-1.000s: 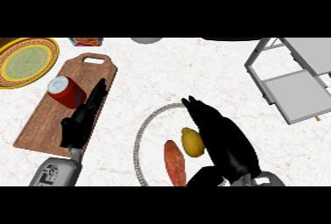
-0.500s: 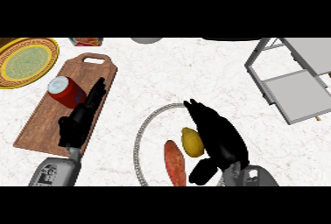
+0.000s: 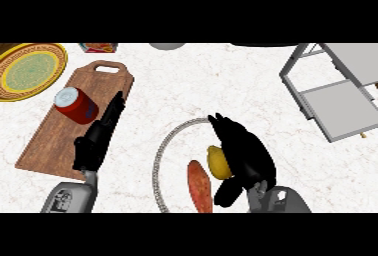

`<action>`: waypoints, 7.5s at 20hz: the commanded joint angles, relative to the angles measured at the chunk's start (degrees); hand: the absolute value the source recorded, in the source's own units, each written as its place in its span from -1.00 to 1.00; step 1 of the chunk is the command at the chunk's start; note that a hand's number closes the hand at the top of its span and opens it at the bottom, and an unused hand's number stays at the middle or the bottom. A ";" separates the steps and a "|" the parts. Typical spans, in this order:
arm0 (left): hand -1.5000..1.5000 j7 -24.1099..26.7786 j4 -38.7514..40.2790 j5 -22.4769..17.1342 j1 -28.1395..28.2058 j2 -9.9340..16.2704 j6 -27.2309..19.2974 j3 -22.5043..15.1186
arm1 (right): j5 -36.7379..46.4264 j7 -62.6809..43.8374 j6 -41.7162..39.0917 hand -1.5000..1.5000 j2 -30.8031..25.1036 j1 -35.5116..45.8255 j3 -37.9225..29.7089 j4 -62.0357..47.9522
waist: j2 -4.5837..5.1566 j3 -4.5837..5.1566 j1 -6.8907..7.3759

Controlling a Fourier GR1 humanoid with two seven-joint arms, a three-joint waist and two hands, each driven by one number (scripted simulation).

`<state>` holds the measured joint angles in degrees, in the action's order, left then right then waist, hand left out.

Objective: Pick the lemon from the placemat and place it in the tiered shelf

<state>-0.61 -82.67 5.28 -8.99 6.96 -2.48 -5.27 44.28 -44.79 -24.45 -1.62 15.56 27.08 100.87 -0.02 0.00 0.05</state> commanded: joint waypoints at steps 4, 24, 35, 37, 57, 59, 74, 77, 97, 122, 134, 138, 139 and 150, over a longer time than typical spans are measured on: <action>0.00 0.22 0.95 0.22 -2.17 0.03 1.50 2.32 | 4.72 2.94 4.85 -1.00 1.53 -1.24 2.62 -6.94 | 0.02 0.00 0.05; 0.00 0.56 1.14 3.46 -1.15 -3.25 1.36 2.83 | 7.53 12.33 0.58 1.00 0.97 -3.29 0.39 -12.52 | 0.02 0.01 -0.02; 0.00 -1.26 0.40 2.93 -1.74 -2.02 3.81 4.69 | 13.26 18.81 6.40 1.00 0.72 -7.04 0.53 -8.98 | -0.01 0.00 -0.14; 0.00 0.88 -1.01 3.91 1.78 -3.32 2.65 3.05 | 11.40 20.77 6.65 1.00 -2.33 -9.27 -1.98 -4.40 | -0.07 0.00 -0.23; 0.00 0.47 -3.26 1.99 3.42 -1.54 4.87 4.52 | -24.68 26.89 2.34 1.00 -12.92 -38.88 -29.65 47.70 | -0.29 0.06 -0.95; 0.00 -3.22 -0.15 2.02 -2.34 -1.43 4.10 5.91 | -22.86 23.91 3.78 1.00 -12.17 -36.82 -30.73 49.55 | -0.20 0.11 -1.60; 0.00 -0.75 -1.07 2.14 -0.52 -0.89 4.62 6.22 | -38.44 5.60 2.72 1.00 -29.34 -4.14 -59.66 36.50 | -0.15 0.06 -0.37; 0.00 2.08 1.01 3.80 0.04 -2.85 3.91 3.93 | -40.37 -0.10 3.86 1.00 -35.17 6.23 -58.63 28.62 | 0.00 0.09 0.21; 0.00 -1.48 -0.54 2.84 -1.21 -2.62 4.71 5.33 | -23.19 21.89 14.09 1.00 -41.86 13.50 -51.80 5.00 | 0.12 0.00 0.35; 0.00 -2.84 1.42 4.53 -4.36 -4.39 3.19 4.62 | -25.79 50.08 28.67 1.00 -37.37 31.67 -52.05 -38.09 | 0.21 -0.01 0.47; 0.00 0.91 4.00 5.89 -3.61 -4.38 2.41 4.66 | -14.84 46.76 38.74 -1.00 -42.18 30.82 -50.63 -49.47 | 0.23 0.00 0.33; 0.00 -2.66 -0.95 4.71 -1.56 -4.55 3.12 4.31 | -21.45 46.19 35.05 -1.00 -41.29 29.34 -53.65 -46.14 | -0.02 -0.01 -0.02; 0.00 -1.80 -1.00 3.94 -0.81 -3.74 4.63 4.46 | -21.72 45.28 35.32 -1.00 -41.81 32.54 -54.05 -49.31 | 0.07 -0.01 0.34; 0.00 -4.58 -4.87 2.57 -0.25 -2.11 5.65 6.01 | -32.94 41.34 24.43 -1.00 -44.98 33.31 -57.48 -43.65 | -0.16 0.00 0.00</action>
<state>-2.43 -84.72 8.82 -9.35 3.83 2.41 -0.10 15.02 -1.45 2.71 -45.43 49.05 -28.74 54.21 -0.05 0.02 0.21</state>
